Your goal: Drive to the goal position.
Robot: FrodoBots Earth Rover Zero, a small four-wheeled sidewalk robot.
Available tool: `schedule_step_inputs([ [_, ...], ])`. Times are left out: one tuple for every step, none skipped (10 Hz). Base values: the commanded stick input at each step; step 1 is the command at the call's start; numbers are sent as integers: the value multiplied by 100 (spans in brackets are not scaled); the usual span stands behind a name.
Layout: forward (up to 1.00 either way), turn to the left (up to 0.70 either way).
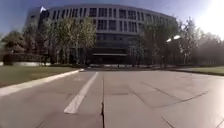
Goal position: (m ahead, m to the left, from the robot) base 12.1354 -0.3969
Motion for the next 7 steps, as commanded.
schedule_step_inputs([
  [70,0],
  [70,0],
  [70,0],
  [70,0],
  [70,16],
  [70,33],
  [70,35],
])
